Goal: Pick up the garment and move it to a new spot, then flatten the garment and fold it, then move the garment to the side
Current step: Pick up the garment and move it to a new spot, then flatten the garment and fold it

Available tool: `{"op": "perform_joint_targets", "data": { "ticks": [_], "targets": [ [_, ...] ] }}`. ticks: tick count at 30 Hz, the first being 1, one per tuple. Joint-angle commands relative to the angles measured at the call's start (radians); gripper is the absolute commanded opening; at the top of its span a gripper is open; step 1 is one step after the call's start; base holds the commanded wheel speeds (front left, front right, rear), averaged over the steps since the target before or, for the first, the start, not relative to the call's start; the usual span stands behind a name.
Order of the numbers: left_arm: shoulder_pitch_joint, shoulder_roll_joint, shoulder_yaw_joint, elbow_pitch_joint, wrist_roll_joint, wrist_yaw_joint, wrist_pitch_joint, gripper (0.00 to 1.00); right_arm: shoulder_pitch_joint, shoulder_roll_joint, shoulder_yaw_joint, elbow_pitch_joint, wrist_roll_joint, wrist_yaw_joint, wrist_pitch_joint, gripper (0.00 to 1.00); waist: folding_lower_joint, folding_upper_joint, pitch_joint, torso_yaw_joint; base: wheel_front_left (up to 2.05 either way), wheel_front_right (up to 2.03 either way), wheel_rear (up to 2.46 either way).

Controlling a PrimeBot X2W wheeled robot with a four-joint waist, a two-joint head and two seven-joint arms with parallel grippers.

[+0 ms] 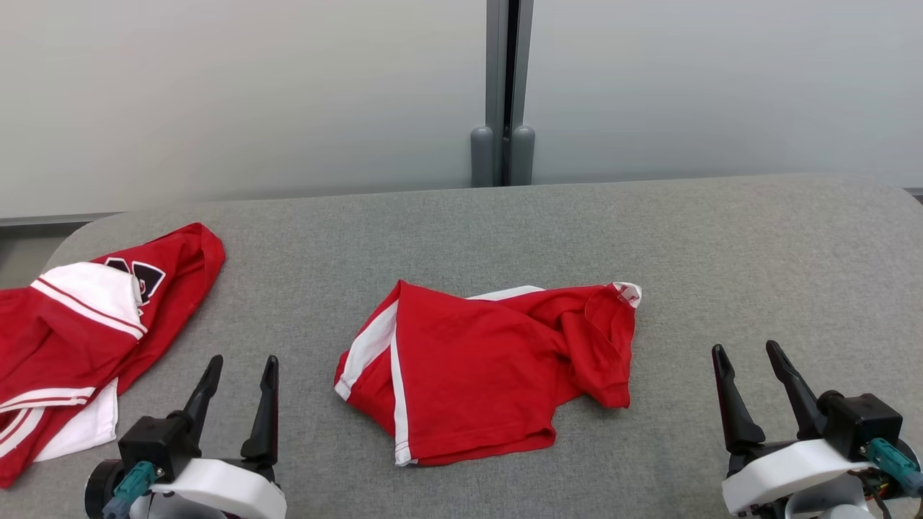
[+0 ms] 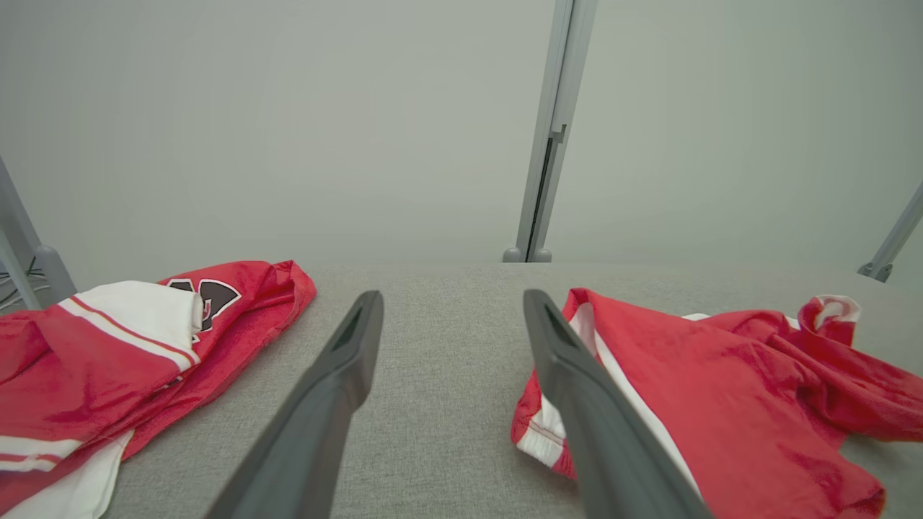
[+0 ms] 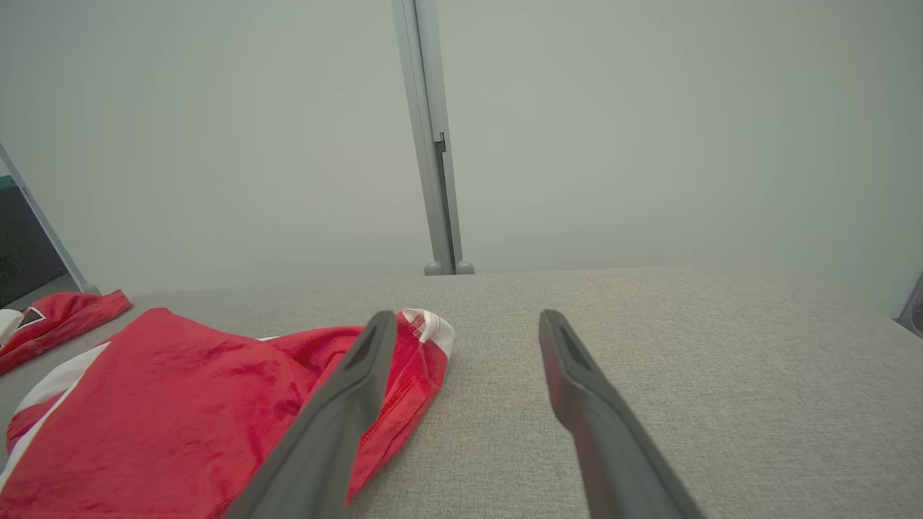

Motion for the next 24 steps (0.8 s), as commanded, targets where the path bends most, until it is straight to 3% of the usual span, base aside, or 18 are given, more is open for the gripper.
{"op": "perform_joint_targets", "data": {
  "ticks": [1,24],
  "targets": [
    [0.012,-0.002,0.005,0.004,0.008,-0.004,-0.001,1.0,0.013,0.001,-0.003,-0.009,-0.003,0.0,0.004,1.0,0.0,0.0,-0.004,-0.002,0.0,0.0,0.0],
    [-0.022,-0.029,0.028,0.052,0.061,-0.035,-0.002,1.0,0.026,0.01,-0.021,-0.051,-0.025,0.0,0.03,1.0,0.0,0.0,0.006,0.002,0.0,0.0,0.0]
  ]
}}
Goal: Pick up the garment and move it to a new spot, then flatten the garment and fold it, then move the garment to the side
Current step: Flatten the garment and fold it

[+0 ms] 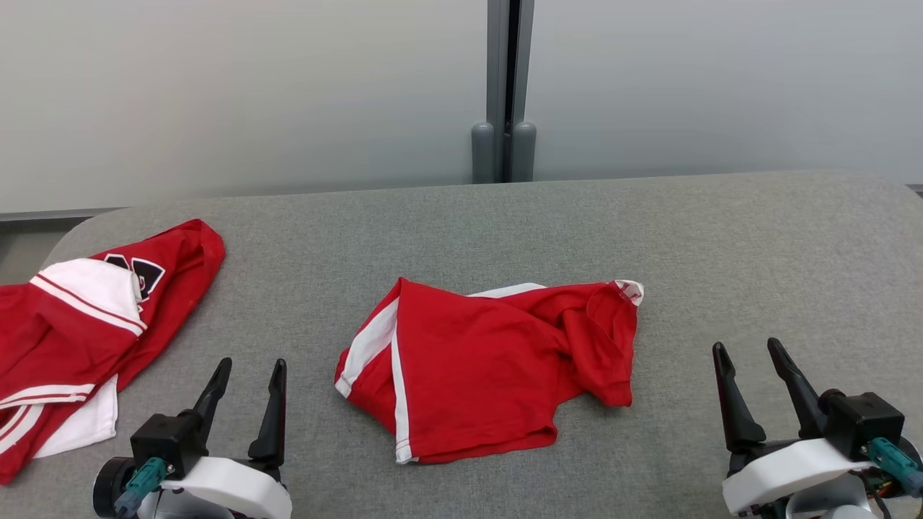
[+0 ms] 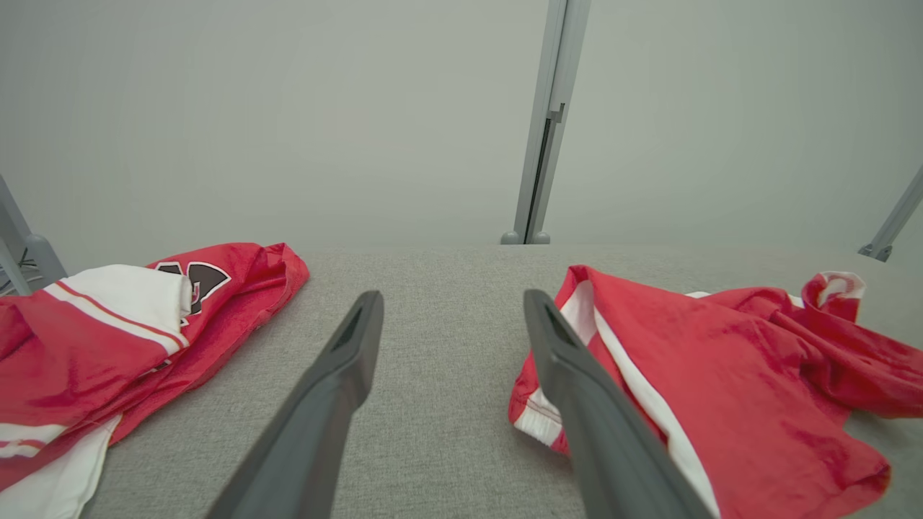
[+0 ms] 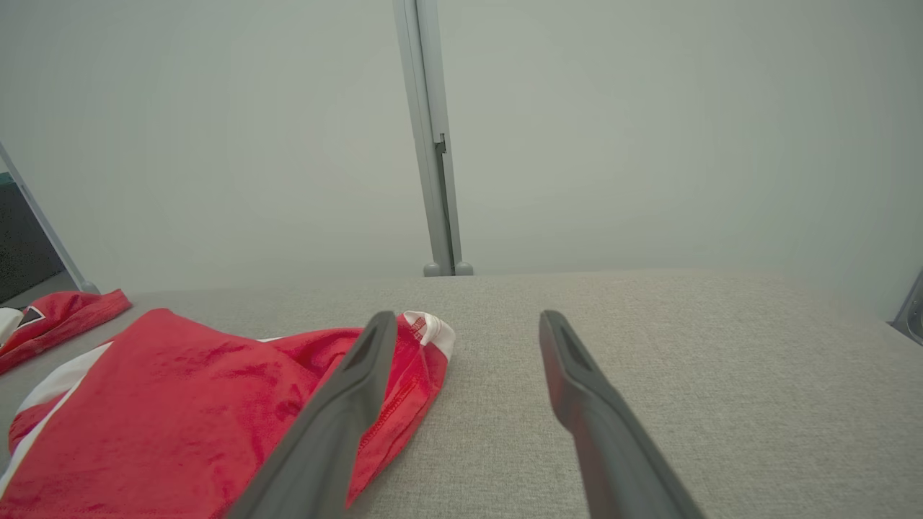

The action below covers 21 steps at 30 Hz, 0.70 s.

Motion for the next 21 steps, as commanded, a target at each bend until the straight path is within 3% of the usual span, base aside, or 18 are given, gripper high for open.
{"op": "perform_joint_targets", "data": {
  "ticks": [1,8,11,21],
  "targets": [
    [-0.012,0.001,0.004,0.001,0.011,-0.007,-0.002,1.0,0.007,-0.001,-0.001,-0.004,-0.007,0.0,0.002,1.0,0.0,0.0,0.001,0.001,0.0,0.0,0.0],
    [-0.059,-0.01,-0.01,0.0,0.023,-0.014,-0.002,1.0,-0.029,-0.011,0.116,-0.012,-0.023,0.0,0.035,1.0,0.0,0.0,0.051,0.035,0.0,0.0,0.0],
    [-0.098,-0.02,-0.022,-0.006,0.032,-0.016,-0.002,1.0,-0.056,-0.015,0.216,0.007,-0.023,0.0,0.056,1.0,0.0,0.0,0.092,0.066,0.0,0.0,0.0],
    [-0.195,-0.06,-0.052,-0.023,0.05,-0.027,-0.001,1.0,-0.176,-0.045,0.501,0.198,0.007,0.0,0.085,1.0,0.0,0.0,0.198,0.173,0.0,0.0,0.0]
  ]
}}
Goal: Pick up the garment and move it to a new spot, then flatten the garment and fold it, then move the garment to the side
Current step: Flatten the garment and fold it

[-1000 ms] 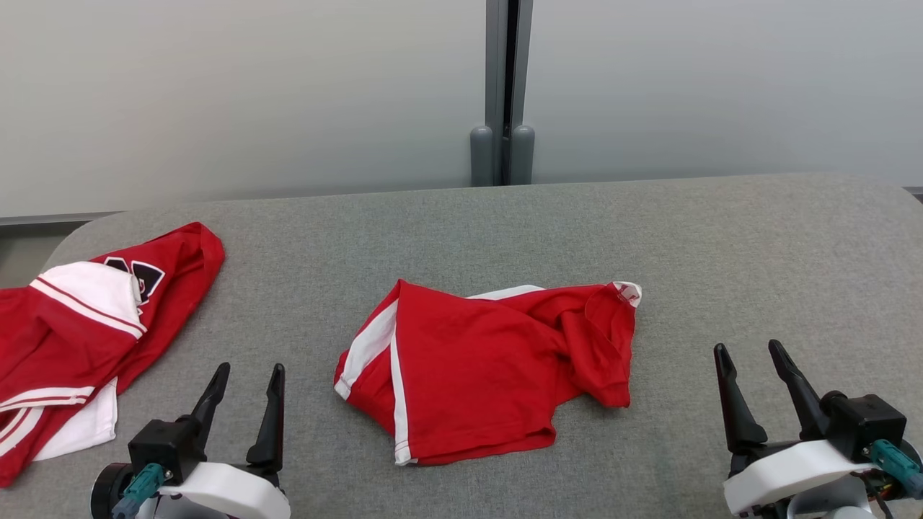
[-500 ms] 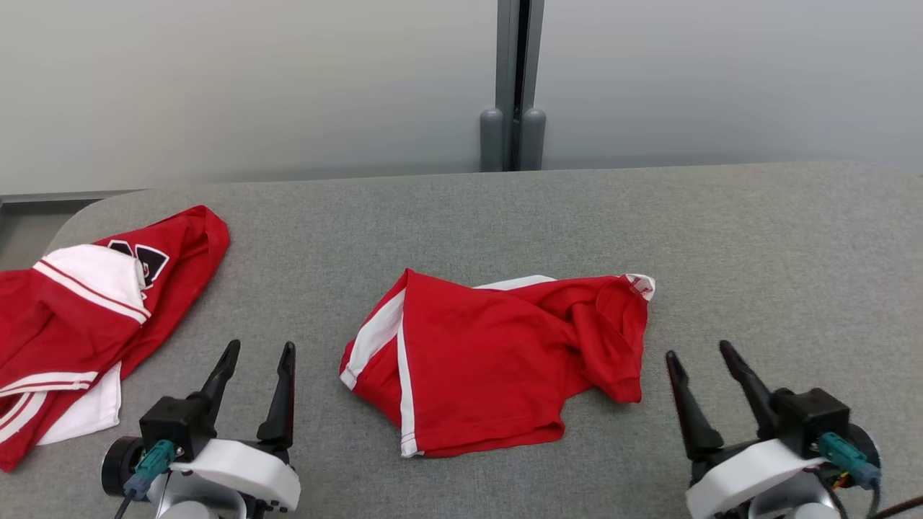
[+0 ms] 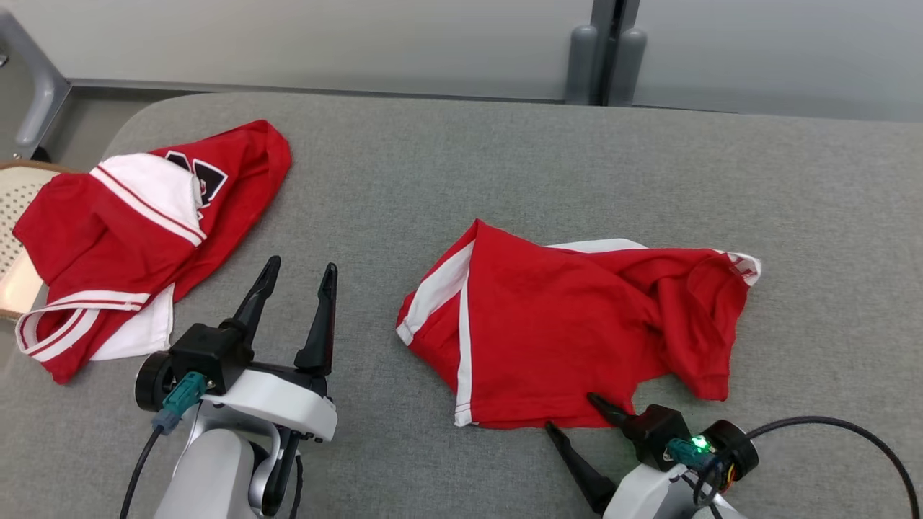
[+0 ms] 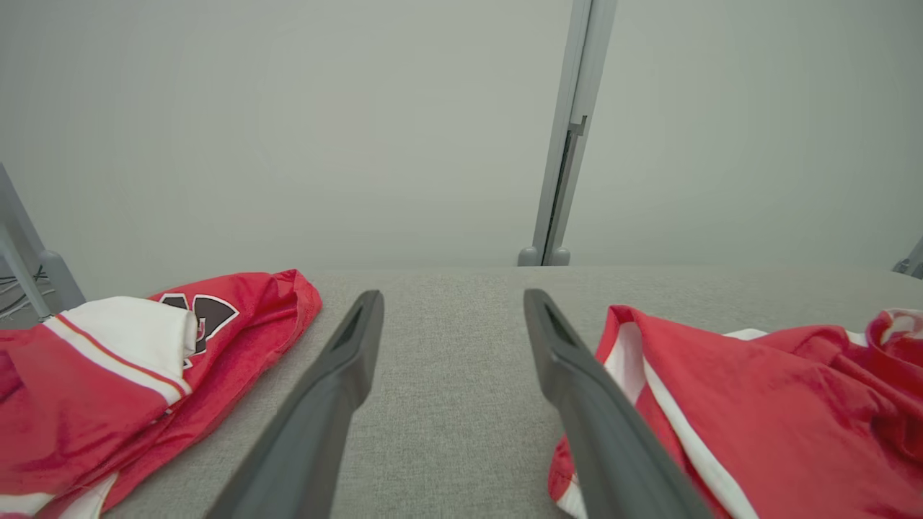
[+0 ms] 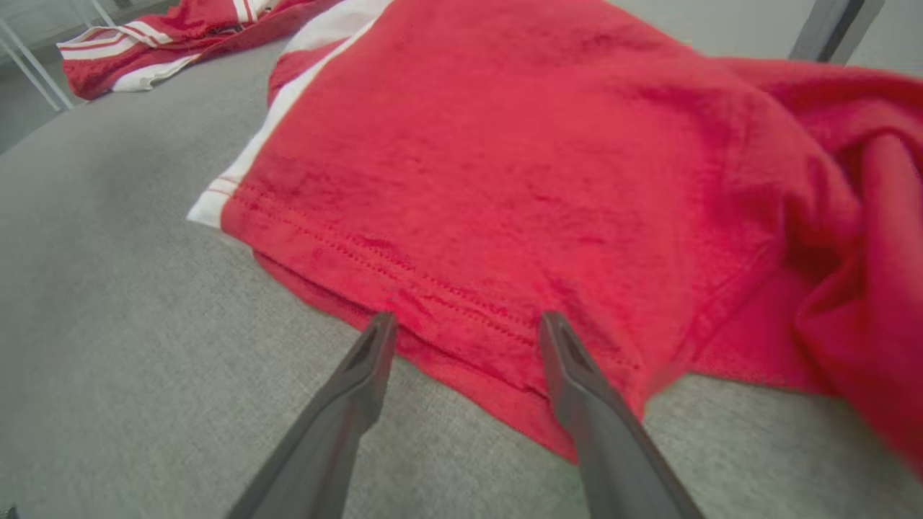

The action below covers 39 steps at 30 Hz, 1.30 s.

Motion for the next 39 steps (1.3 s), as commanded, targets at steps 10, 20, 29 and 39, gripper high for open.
{"op": "perform_joint_targets", "data": {
  "ticks": [10,20,29,39],
  "targets": [
    [-0.024,-0.01,0.021,-0.012,0.029,0.0,0.0,1.0,-0.081,0.0,0.039,0.127,0.021,-0.001,-0.017,0.0,0.0,-0.0001,0.053,0.02,0.0,0.0,0.0],
    [-0.034,-0.01,0.051,-0.018,0.055,-0.002,0.0,1.0,-0.116,0.014,-0.129,-0.06,0.079,-0.001,-0.092,0.0,0.0,-0.0001,0.058,-0.07,0.0,0.0,0.0],
    [-0.055,-0.005,0.055,-0.023,0.068,-0.007,0.0,1.0,-0.072,0.055,-0.44,-0.07,0.114,-0.001,-0.084,0.0,0.0,-0.0001,0.09,-0.13,0.0,0.0,0.0],
    [-0.064,-0.004,0.063,-0.018,0.073,-0.01,0.0,1.0,-0.075,0.083,-0.522,-0.002,0.142,-0.001,-0.116,1.0,0.0,-0.0001,0.104,-0.15,0.0,0.0,0.0]
  ]
}}
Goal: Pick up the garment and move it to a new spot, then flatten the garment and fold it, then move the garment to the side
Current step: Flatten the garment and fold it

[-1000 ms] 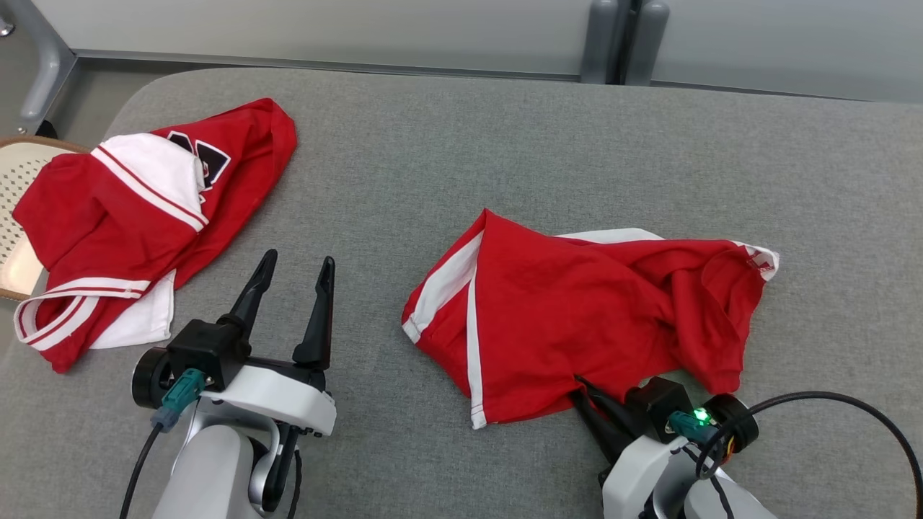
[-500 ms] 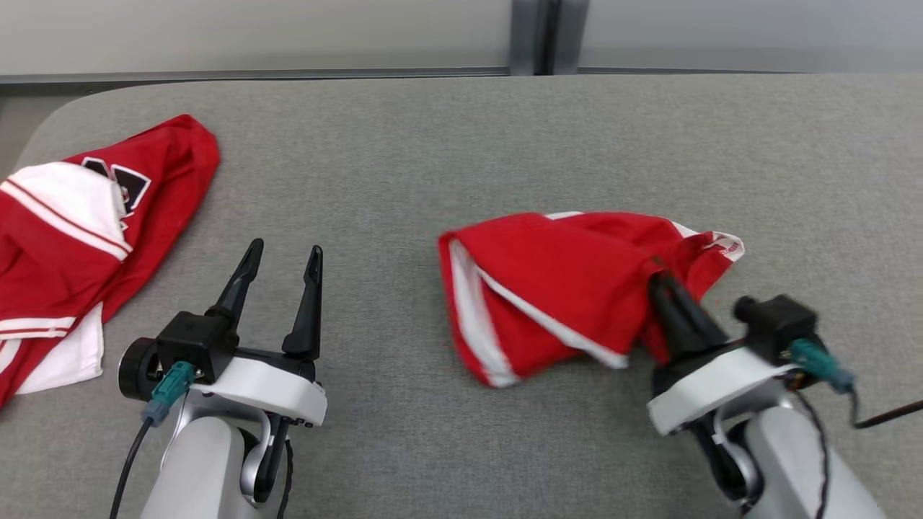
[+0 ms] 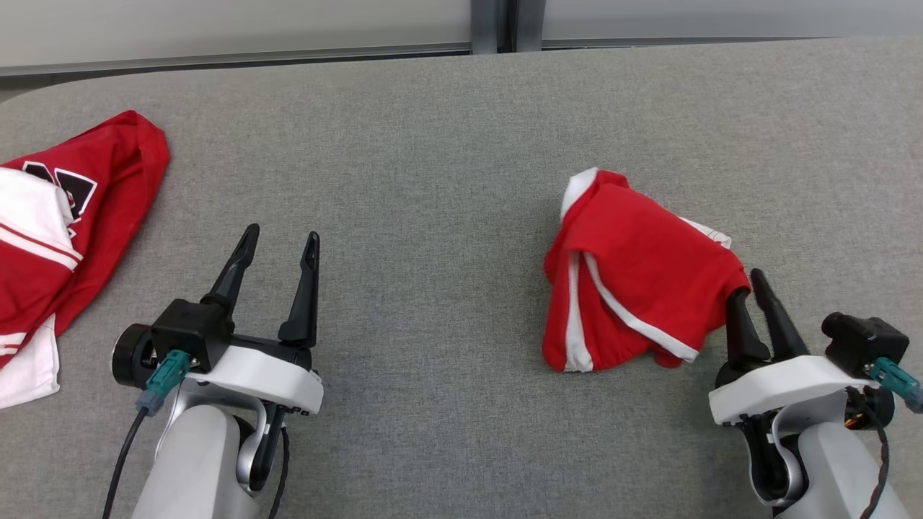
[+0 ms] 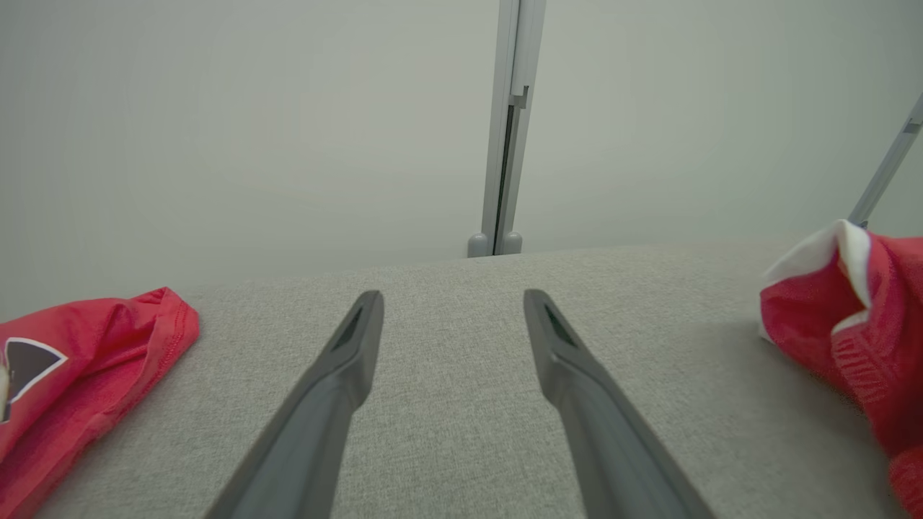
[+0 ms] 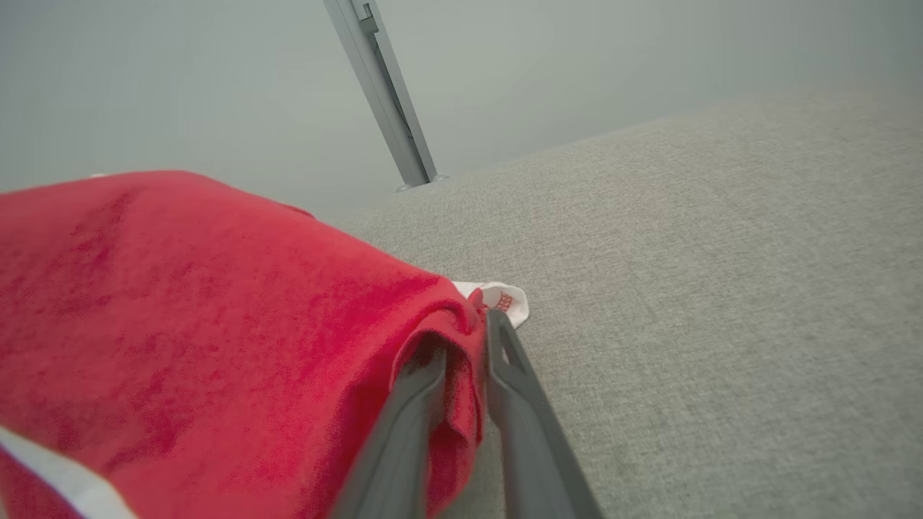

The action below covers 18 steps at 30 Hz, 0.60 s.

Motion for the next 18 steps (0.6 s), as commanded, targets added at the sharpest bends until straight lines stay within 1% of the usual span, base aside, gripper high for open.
{"op": "perform_joint_targets", "data": {
  "ticks": [1,5,10,14,18],
  "targets": [
    [-0.015,0.008,0.006,0.001,0.005,-0.001,0.0,1.0,-0.007,-0.006,-0.007,-0.01,0.011,-0.002,-0.013,1.0,0.0,0.0,-0.001,-0.002,0.0,0.0,0.0],
    [-0.011,0.007,0.009,-0.001,0.008,-0.002,0.0,1.0,-0.01,-0.03,-0.032,-0.05,-0.009,-0.002,-0.029,1.0,0.0,0.0,-0.005,-0.007,0.0,0.0,0.0],
    [0.006,0.005,0.024,-0.01,0.009,0.003,0.0,1.0,-0.01,-0.065,-0.063,-0.144,-0.064,-0.002,-0.029,1.0,0.0,0.0,-0.024,-0.013,0.0,0.0,0.0],
    [0.031,0.004,0.037,-0.013,0.01,0.007,0.0,1.0,0.007,-0.078,-0.058,-0.231,-0.106,-0.002,0.002,1.0,0.0,0.0,-0.052,-0.016,0.0,0.0,0.0],
    [0.057,0.003,0.041,-0.012,0.011,0.007,0.0,1.0,0.05,-0.083,-0.019,-0.304,-0.143,-0.002,0.051,1.0,0.0,0.0,-0.086,-0.017,0.0,0.0,0.0]
  ]
}}
